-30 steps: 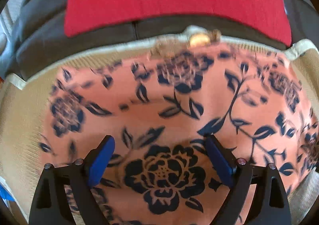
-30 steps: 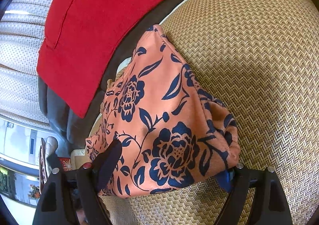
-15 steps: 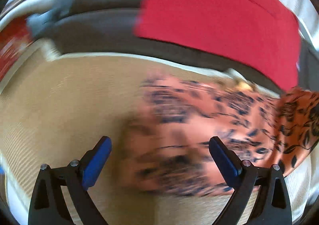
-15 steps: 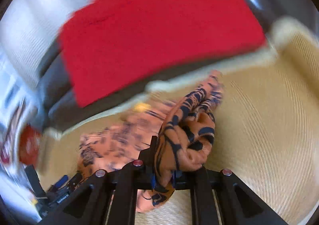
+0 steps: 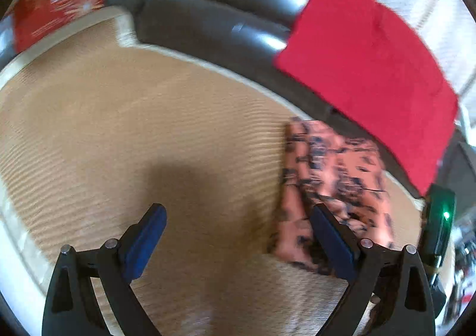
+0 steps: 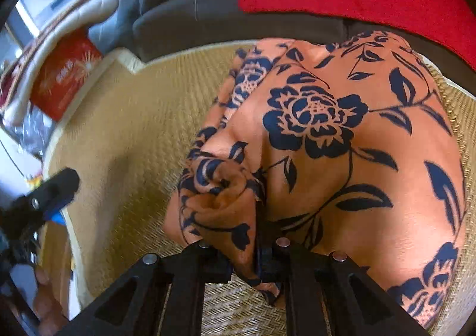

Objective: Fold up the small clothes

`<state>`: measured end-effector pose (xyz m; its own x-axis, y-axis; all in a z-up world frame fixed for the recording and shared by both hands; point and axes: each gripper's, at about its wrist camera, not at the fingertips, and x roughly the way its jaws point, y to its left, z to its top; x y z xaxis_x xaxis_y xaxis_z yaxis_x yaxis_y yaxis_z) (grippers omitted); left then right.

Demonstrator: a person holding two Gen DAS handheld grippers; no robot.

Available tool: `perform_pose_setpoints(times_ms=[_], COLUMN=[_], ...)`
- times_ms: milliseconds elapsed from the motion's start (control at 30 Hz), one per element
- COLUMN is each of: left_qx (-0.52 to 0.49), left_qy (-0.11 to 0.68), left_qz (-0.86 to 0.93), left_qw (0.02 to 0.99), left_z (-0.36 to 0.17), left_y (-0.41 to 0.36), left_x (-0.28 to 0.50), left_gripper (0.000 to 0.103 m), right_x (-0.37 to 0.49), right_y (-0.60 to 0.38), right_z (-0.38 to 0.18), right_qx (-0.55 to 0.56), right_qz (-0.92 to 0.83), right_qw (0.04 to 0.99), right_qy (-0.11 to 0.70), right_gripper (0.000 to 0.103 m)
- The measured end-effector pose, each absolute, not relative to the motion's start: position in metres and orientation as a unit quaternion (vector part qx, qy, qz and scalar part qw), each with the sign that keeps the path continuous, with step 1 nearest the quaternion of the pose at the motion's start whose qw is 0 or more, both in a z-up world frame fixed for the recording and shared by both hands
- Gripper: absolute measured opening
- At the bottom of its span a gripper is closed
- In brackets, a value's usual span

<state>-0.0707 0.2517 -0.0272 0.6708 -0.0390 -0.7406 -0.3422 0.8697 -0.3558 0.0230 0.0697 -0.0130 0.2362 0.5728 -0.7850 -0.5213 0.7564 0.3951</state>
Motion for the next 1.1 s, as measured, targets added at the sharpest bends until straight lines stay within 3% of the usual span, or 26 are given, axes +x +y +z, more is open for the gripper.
perform_pose_setpoints(times_ms=[133, 433, 767, 833, 900, 933, 1100], left_qx=[-0.251, -0.230, -0.179, -0.183, -0.187, -0.188, -0.166], left_qy=[0.396, 0.500, 0.510, 0.515, 0.527, 0.532, 0.527], left_qz=[0.007, -0.069, -0.089, -0.105, -0.113, -0.115, -0.139], left_qw=[0.883, 0.832, 0.837, 0.831, 0.821, 0.817, 0.822], left_z=[-0.024, -0.047, -0.036, -0.041, -0.045, -0.047, -0.046], left_y=[0.234, 0.205, 0.188, 0.184, 0.181, 0.181, 0.173], left_x=[-0.033, 0.068, 0.114, 0.120, 0.128, 0.130, 0.146], left_gripper=[0.098, 0.094, 0.091, 0.084, 0.062, 0.057, 0.012], right_x=[0.027, 0.025, 0.024, 0.026, 0.026, 0.028, 0.027], right_y=[0.057, 0.035, -0.010, -0.019, -0.025, -0.027, -0.033], right_z=[0.007, -0.014, -0.005, -0.004, -0.002, 0.000, 0.004], right_qx=[0.044, 0.095, 0.130, 0.141, 0.145, 0.145, 0.148], right_qz=[0.364, 0.390, 0.414, 0.416, 0.419, 0.419, 0.422], right_qw=[0.790, 0.762, 0.761, 0.757, 0.757, 0.756, 0.757], right_qy=[0.491, 0.507, 0.483, 0.483, 0.481, 0.481, 0.477], right_gripper=[0.015, 0.016, 0.015, 0.015, 0.015, 0.015, 0.014])
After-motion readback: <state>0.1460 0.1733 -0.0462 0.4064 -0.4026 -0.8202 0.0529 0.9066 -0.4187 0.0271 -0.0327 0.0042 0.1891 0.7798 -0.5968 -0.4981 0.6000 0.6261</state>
